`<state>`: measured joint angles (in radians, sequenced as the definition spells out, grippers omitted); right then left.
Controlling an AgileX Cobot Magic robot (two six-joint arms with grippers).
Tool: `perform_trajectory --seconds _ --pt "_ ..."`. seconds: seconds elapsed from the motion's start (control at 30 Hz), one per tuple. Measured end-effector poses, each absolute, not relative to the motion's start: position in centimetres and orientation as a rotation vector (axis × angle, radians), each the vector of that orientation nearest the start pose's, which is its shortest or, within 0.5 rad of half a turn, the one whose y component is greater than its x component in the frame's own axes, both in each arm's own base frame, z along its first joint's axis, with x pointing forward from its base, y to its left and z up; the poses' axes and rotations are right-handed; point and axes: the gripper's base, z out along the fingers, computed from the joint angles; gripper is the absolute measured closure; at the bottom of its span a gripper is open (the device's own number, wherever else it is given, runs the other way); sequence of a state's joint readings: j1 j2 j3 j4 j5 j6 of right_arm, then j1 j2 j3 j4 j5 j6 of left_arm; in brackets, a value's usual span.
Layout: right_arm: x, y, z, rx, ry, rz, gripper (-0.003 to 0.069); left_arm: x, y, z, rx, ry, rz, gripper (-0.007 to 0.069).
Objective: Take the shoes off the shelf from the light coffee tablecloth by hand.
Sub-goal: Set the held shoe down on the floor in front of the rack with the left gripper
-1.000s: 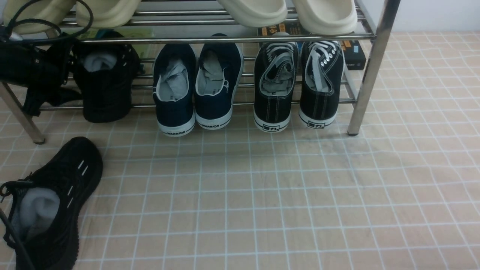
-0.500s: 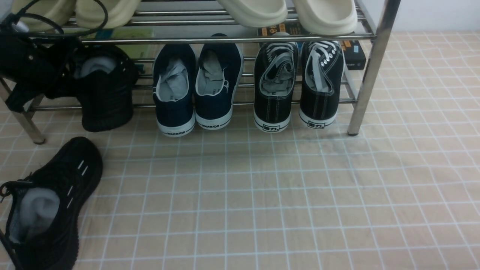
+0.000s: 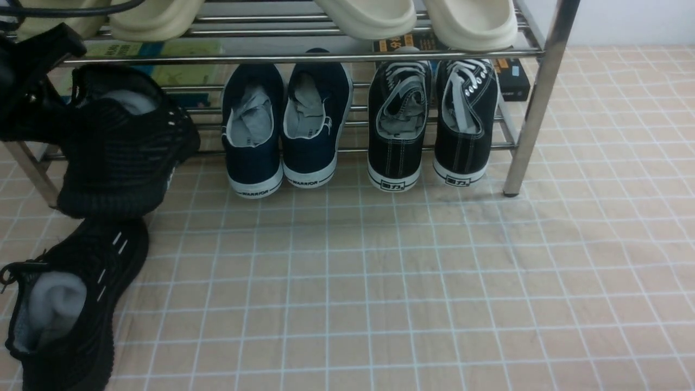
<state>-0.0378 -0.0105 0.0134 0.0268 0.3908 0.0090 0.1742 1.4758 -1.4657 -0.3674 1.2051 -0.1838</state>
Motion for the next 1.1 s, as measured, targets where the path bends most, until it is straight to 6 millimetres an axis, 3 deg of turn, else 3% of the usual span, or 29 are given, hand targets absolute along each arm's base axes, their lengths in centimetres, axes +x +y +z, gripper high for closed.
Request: perform_trajectory --seconds 0.13,0.23,0.27,0.33,0.37,0.67,1.1 --pt "5.2 -0.1 17.4 0.060 1.876 0.007 0.0421 25.7 1.5 37.8 -0.533 2.569 -0.480 0.0613" --pt "5.2 -0.1 17.4 0.060 1.876 0.007 0.0421 24.2 1.3 36.7 -0.555 2.562 -0.473 0.0613" --pt "5.2 -0.1 17.4 0.060 1.876 0.007 0.0421 23.3 1.3 35.5 -0.582 2.553 -0.470 0.0613" --pt "5.2 -0.1 17.4 0.060 1.876 0.007 0.0421 22.9 1.2 34.9 -0.598 2.542 -0.467 0.0613" --pt "5.2 -0.1 17.4 0.060 1.876 0.007 0.0421 22.7 1.3 33.7 -0.621 2.546 -0.463 0.0612" --pt "5.2 -0.1 17.4 0.060 1.876 0.007 0.0421 24.2 1.4 29.6 -0.626 2.560 -0.489 0.0612" --pt "5.2 -0.1 17.4 0.060 1.876 0.007 0.0421 26.5 1.4 27.3 -0.600 2.576 -0.544 0.0612"
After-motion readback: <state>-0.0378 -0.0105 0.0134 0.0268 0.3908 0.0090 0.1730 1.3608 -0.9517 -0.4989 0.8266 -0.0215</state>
